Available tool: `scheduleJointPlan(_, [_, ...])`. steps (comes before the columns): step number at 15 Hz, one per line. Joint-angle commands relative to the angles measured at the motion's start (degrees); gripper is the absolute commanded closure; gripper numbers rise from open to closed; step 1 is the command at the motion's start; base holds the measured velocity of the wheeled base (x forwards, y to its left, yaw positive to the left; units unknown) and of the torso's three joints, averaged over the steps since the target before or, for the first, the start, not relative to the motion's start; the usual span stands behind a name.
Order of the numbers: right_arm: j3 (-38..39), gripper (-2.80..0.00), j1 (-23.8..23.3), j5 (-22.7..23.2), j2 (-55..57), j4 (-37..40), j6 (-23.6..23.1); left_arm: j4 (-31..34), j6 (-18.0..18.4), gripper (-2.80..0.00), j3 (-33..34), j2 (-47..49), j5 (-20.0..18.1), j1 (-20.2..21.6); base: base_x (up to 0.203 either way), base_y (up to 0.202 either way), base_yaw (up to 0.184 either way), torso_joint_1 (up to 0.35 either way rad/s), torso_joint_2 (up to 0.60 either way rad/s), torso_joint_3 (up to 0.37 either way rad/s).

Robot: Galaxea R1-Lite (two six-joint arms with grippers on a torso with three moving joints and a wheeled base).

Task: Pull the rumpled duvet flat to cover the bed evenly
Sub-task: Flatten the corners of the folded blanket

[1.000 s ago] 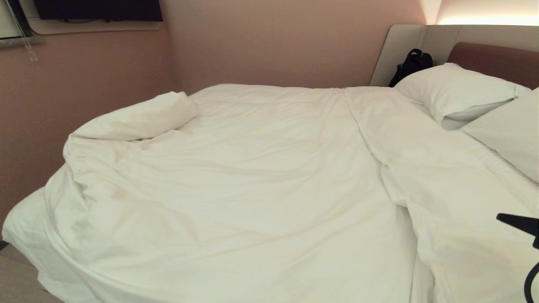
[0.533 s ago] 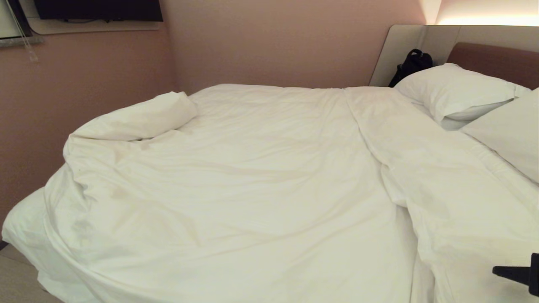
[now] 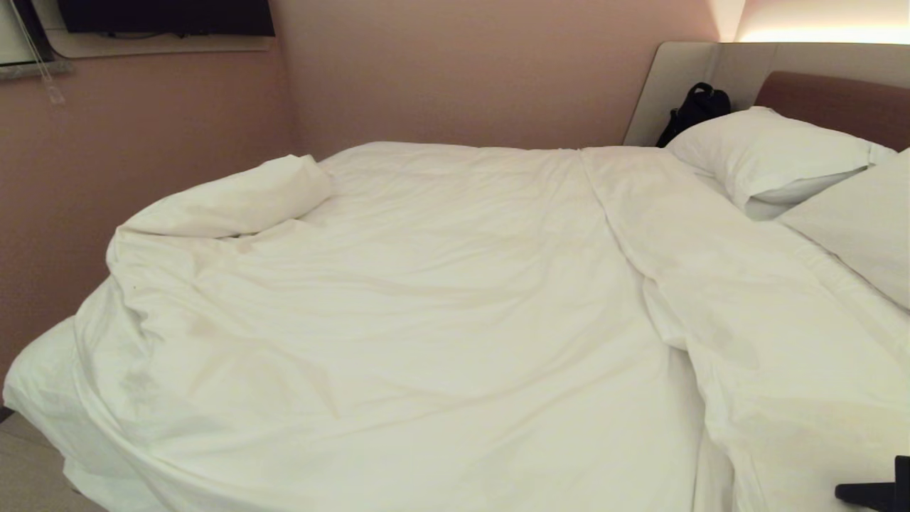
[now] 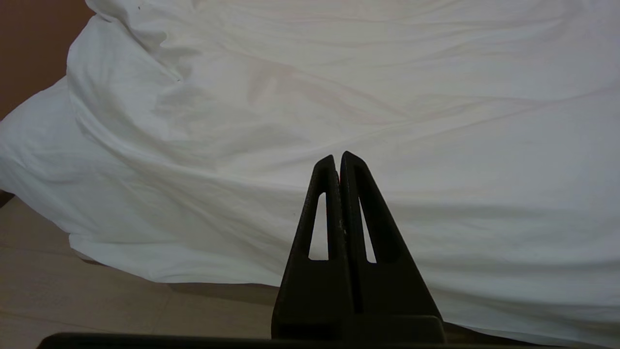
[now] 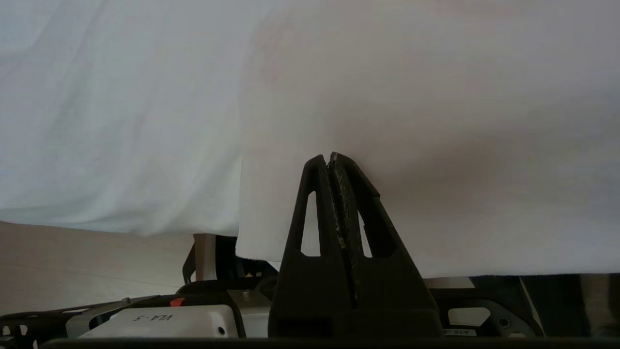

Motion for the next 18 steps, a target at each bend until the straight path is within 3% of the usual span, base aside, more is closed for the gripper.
scheduleJointPlan(1, [-0.48,0.0,-0.01,0.02,-0.25,0.06,0.07,0.04,-0.01,0.0,0.05,-0.02,-0.06,0.02,0.0,0.0,0.0,0.0,0.0,0.0])
scheduleJointPlan(7, [-4.84,0.0,-0.01,-0.09,-3.21,1.67,0.45,0.01,0.01,0.0,-0.04,-0.02,-0.01,0.02,0.0,0.0,0.0,0.0,0.0,0.0])
scheduleJointPlan(10, [-11.14,0.0,-0.01,-0.95,-6.47,5.68,0.98,-0.01,0.07,0.0,0.05,-0.02,-0.01,0.02,0.0,0.0,0.0,0.0,0.0,0.0])
scheduleJointPlan(15, [-19.58,0.0,-0.01,-8.91,-14.02,12.04,4.1,-0.01,-0.01,0.0,-0.04,-0.02,-0.01,0.02,0.0,0.0,0.0,0.0,0.0,0.0])
scheduleJointPlan(18, [-23.18,0.0,-0.01,-10.31,-20.33,16.74,4.47,-0.01,0.05,0.0,-0.04,-0.02,-0.01,0.02,0.0,0.0,0.0,0.0,0.0,0.0])
